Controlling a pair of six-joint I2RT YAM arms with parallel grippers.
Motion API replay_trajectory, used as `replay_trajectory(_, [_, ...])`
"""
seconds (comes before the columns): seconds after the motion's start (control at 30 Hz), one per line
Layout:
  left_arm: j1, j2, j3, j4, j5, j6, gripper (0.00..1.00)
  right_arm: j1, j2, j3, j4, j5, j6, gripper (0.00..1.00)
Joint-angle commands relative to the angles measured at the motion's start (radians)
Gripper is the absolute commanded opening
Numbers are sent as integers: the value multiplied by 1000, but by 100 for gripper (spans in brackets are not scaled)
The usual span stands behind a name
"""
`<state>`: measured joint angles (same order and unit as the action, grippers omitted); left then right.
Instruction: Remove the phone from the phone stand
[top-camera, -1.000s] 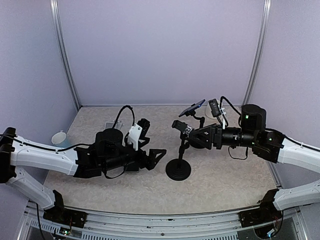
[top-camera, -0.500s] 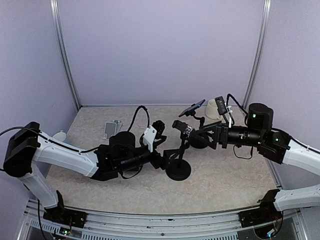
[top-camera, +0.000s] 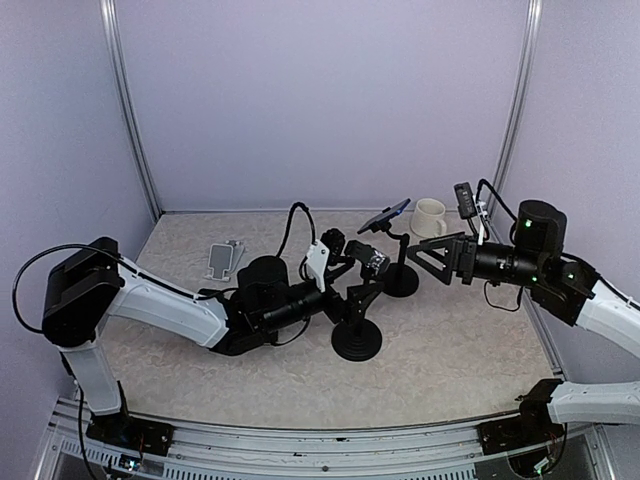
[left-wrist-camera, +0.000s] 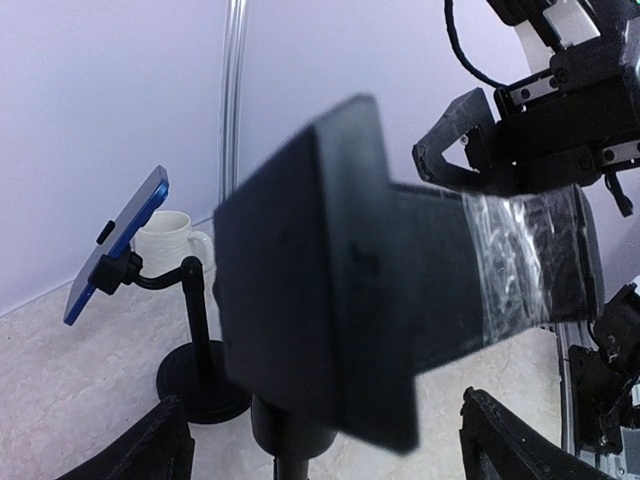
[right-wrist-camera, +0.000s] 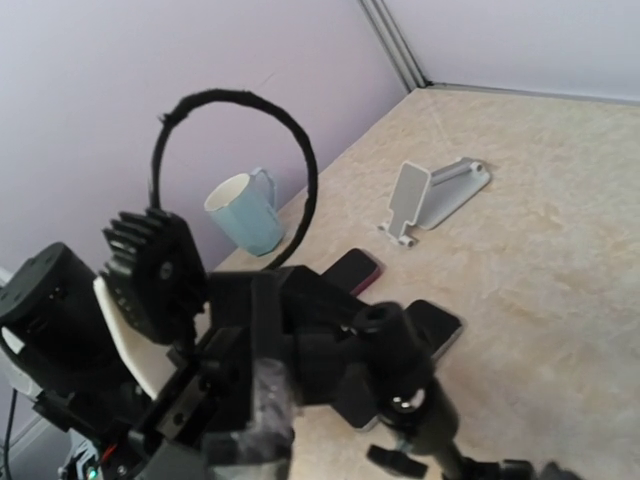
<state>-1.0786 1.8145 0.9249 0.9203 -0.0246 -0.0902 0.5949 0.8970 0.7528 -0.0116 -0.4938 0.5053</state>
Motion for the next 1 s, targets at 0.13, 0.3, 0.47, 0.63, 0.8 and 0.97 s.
replay_trajectory(0.13, [17,76,97,48,8,0,81,-41,-18,26,-33,-29,-27,95])
replay_trajectory(0.3, [22,98,121,33,5,0,70,-58,-14,27,-33,-43,-30,95])
replay_trajectory(0.47, [29,111,132,21,3,-2,62,-69,-10,21,-32,-50,-31,95])
replay_trajectory(0.63, [32,125,147,1,3,-7,62,-78,-5,22,-31,-60,-30,95])
replay_trajectory(0.8, [38,133,158,-3,2,-16,61,-83,-4,20,-31,-63,-33,95])
replay_trajectory(0.97, [39,134,173,-9,13,-15,51,-87,-4,19,-32,-63,-35,95])
